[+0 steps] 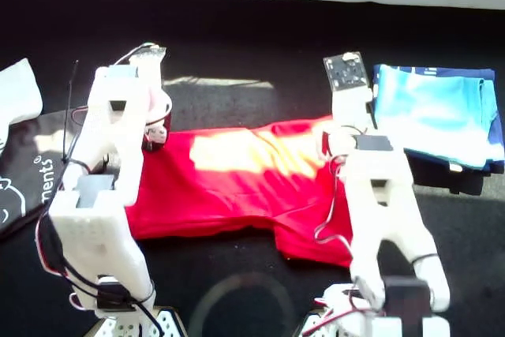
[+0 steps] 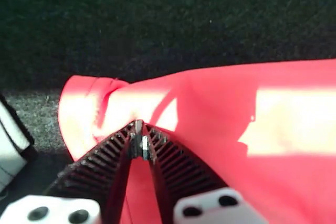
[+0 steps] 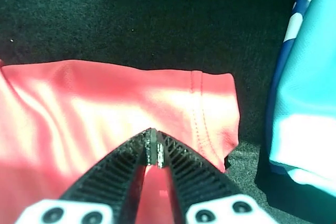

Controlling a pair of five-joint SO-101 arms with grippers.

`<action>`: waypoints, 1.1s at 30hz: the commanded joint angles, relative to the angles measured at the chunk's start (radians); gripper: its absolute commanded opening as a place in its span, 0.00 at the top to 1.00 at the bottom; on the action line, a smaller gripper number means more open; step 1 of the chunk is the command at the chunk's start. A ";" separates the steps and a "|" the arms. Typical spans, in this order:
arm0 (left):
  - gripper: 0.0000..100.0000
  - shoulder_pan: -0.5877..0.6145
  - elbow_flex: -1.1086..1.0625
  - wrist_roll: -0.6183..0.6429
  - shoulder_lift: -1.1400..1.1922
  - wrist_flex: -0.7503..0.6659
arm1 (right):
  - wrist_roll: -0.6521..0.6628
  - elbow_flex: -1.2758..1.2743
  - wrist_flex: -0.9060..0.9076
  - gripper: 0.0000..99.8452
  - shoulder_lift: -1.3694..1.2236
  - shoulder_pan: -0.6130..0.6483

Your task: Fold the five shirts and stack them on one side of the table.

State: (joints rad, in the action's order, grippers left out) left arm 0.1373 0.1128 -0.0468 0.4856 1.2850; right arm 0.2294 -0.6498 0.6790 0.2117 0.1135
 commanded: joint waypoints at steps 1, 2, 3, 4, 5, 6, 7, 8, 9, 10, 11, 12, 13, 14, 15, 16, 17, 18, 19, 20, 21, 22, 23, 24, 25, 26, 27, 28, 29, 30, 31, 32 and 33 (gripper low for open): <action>0.99 0.050 0.111 0.005 0.067 -0.002 | -0.011 0.105 -0.025 0.99 -0.136 0.008; 0.99 0.071 0.128 0.005 0.087 0.000 | -0.011 0.127 -0.025 0.99 -0.174 0.005; 0.99 0.090 0.145 0.002 0.105 0.006 | -0.011 0.150 -0.025 0.99 -0.211 0.002; 0.99 0.107 0.165 0.000 0.124 0.017 | -0.011 0.173 -0.025 0.99 -0.249 -0.001; 0.99 0.120 0.189 0.000 0.143 0.031 | -0.011 0.194 -0.025 0.99 -0.283 -0.012; 0.99 0.133 0.216 -0.002 0.159 0.048 | -0.011 0.222 -0.025 0.99 -0.318 -0.024; 0.99 0.142 0.242 -0.003 0.176 0.061 | -0.011 0.248 -0.025 0.99 -0.352 -0.035; 0.99 0.151 0.271 -0.003 0.191 0.075 | -0.011 0.277 -0.025 0.99 -0.384 -0.051; 0.99 0.159 0.305 -0.008 0.208 0.087 | -0.011 0.302 -0.025 0.99 -0.415 -0.065; 0.99 0.160 0.340 -0.026 0.225 0.103 | -0.011 0.325 -0.021 0.99 -0.443 -0.077; 0.99 0.160 0.375 -0.046 0.245 0.117 | -0.011 0.343 -0.019 0.99 -0.467 -0.090; 0.99 0.159 0.410 -0.057 0.265 0.132 | -0.011 0.358 -0.019 0.99 -0.487 -0.099; 0.99 0.156 0.449 -0.063 0.283 0.150 | -0.011 0.371 -0.019 0.99 -0.503 -0.107; 0.99 0.154 0.489 -0.064 0.303 0.167 | -0.011 0.378 -0.019 0.99 -0.515 -0.113; 0.99 0.150 0.529 -0.064 0.323 0.186 | -0.012 0.381 -0.019 0.99 -0.521 -0.117; 0.99 0.147 0.570 -0.064 0.343 0.207 | -0.012 0.380 -0.019 0.99 -0.521 -0.117; 0.99 0.143 0.611 -0.064 0.363 0.232 | -0.012 0.378 -0.018 0.99 -0.521 -0.117; 0.99 0.137 0.654 -0.064 0.380 0.259 | -0.012 0.377 -0.018 0.99 -0.518 -0.117; 0.99 0.130 0.693 -0.064 0.394 0.292 | -0.012 0.378 -0.005 0.99 -0.513 -0.116; 0.99 0.122 0.730 -0.064 0.406 0.325 | -0.012 0.383 0.016 0.99 -0.501 -0.113; 0.99 0.113 0.762 -0.064 0.417 0.359 | -0.014 0.383 0.030 0.99 -0.483 -0.111; 0.99 0.104 0.789 -0.064 0.423 0.393 | -0.015 0.381 0.041 0.99 -0.455 -0.110; 0.99 0.096 0.814 -0.064 0.426 0.420 | -0.015 0.378 0.047 0.99 -0.423 -0.105; 0.99 0.088 0.835 -0.064 0.427 0.442 | -0.015 0.377 0.051 0.99 -0.386 -0.102; 0.99 0.084 0.855 -0.064 0.427 0.459 | -0.015 0.375 0.058 0.99 -0.348 -0.102; 0.99 0.077 0.871 -0.063 0.426 0.476 | -0.015 0.374 0.074 0.99 -0.305 -0.099; 0.99 0.074 0.878 -0.063 0.426 0.480 | -0.017 0.374 0.091 0.99 -0.266 -0.099; 0.99 0.074 0.885 -0.061 0.424 0.480 | -0.017 0.374 0.105 0.99 -0.229 -0.099; 0.99 0.077 0.886 -0.061 0.424 0.480 | -0.017 0.374 0.110 0.99 -0.199 -0.099; 0.99 0.079 0.883 -0.061 0.424 0.480 | -0.017 0.374 0.108 0.99 -0.174 -0.097; 0.99 0.079 0.883 -0.061 0.429 0.480 | -0.014 0.374 0.105 0.99 -0.165 -0.094; 0.99 0.079 0.883 -0.061 0.433 0.477 | -0.011 0.375 0.102 0.99 -0.165 -0.094; 0.99 0.079 0.883 -0.061 0.435 0.476 | -0.011 0.375 0.090 0.99 -0.177 -0.088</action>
State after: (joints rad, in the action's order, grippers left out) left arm 0.2263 0.9597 -0.1112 0.9260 1.7530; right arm 0.2202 -0.3046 0.7787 -0.0169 0.0215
